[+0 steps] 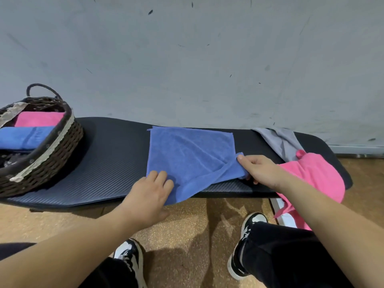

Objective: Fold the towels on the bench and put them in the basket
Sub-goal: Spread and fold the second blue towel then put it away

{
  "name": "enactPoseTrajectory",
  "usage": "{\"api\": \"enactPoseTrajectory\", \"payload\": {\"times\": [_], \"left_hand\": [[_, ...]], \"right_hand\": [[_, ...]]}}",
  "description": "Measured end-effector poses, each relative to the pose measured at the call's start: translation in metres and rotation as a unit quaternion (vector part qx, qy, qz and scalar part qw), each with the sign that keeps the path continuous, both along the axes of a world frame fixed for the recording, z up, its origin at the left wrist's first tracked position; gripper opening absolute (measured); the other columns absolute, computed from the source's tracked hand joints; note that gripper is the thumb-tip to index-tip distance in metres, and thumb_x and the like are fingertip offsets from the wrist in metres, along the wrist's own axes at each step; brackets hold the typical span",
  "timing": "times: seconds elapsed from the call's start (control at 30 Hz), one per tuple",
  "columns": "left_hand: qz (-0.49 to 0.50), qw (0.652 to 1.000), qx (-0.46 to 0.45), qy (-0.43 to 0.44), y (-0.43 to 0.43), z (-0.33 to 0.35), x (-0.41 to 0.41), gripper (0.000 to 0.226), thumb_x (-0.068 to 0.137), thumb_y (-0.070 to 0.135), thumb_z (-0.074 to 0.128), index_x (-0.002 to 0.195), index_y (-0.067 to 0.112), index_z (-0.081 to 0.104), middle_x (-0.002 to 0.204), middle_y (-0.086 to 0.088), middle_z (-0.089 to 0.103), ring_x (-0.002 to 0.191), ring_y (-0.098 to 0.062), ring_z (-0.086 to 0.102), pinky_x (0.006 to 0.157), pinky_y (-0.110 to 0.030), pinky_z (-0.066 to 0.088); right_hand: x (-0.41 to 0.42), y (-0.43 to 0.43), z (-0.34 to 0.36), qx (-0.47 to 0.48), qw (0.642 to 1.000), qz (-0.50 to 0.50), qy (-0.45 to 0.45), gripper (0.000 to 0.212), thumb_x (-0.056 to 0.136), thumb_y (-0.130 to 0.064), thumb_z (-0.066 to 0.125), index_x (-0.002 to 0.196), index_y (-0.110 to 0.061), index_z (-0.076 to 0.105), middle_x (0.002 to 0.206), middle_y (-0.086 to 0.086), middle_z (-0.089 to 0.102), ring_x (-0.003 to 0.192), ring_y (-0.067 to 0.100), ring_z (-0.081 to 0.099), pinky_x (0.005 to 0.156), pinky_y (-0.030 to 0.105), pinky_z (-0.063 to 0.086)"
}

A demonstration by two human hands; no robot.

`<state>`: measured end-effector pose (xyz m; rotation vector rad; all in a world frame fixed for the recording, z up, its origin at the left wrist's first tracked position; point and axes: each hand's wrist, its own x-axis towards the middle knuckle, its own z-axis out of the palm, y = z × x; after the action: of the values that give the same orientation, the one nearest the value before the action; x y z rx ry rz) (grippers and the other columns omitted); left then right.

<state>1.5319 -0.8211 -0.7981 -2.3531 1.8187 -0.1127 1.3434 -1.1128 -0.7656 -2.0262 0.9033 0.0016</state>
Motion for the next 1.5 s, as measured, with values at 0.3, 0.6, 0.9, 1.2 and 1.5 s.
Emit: {"api": "enactPoseTrajectory", "payload": {"times": [0.3,0.6,0.9,1.2,1.5], "left_hand": [[0.211,0.892,-0.138,0.375,-0.010,0.049,0.044,0.012,0.084,0.019,0.060,0.074,0.025,0.055,0.067,0.004,0.058,0.060,-0.011,0.051,0.055,-0.029,0.038],[0.258,0.785,-0.179,0.535,-0.005,0.055,0.075,0.017,0.100,0.026,0.061,0.092,0.019,0.074,0.093,-0.015,0.075,0.077,-0.013,0.062,0.078,-0.035,0.047],[0.244,0.803,-0.097,0.535,0.008,0.077,0.065,0.025,0.092,0.029,0.067,0.087,0.004,0.068,0.072,-0.004,0.061,0.070,-0.012,0.051,0.072,-0.034,0.040],[0.263,0.787,-0.060,0.555,-0.003,0.074,0.060,0.019,0.104,0.016,0.056,0.093,0.003,0.064,0.077,-0.012,0.069,0.067,-0.024,0.071,0.063,-0.037,0.062],[0.317,0.816,-0.145,0.461,-0.037,0.062,0.088,0.020,0.103,0.016,0.052,0.095,0.004,0.066,0.091,-0.023,0.068,0.068,-0.022,0.064,0.053,-0.027,0.057]], "right_hand": [[0.060,-0.021,-0.020,-0.097,0.991,-0.095,-0.017,0.052,0.102,-0.035,0.049,0.057,-0.017,0.030,0.054,0.002,0.034,0.056,0.021,0.033,0.053,0.032,0.027],[0.062,-0.027,-0.014,0.096,0.976,-0.073,-0.183,0.069,0.092,-0.065,0.056,0.081,0.003,0.055,0.082,0.005,0.058,0.080,0.017,0.053,0.079,0.039,0.045],[-0.008,-0.020,0.022,0.216,0.963,0.035,-0.157,0.092,0.070,-0.058,0.086,0.094,0.026,0.057,0.091,0.022,0.062,0.089,0.028,0.057,0.085,0.042,0.045],[-0.007,-0.014,0.019,0.132,0.990,0.045,-0.001,0.040,0.109,-0.038,0.044,0.101,-0.006,0.065,0.075,0.010,0.064,0.067,0.027,0.062,0.066,0.040,0.058],[0.046,-0.027,0.017,0.135,0.978,-0.078,-0.141,0.051,0.096,-0.048,0.060,0.092,0.002,0.058,0.077,0.011,0.054,0.066,0.026,0.048,0.061,0.035,0.034]]}}
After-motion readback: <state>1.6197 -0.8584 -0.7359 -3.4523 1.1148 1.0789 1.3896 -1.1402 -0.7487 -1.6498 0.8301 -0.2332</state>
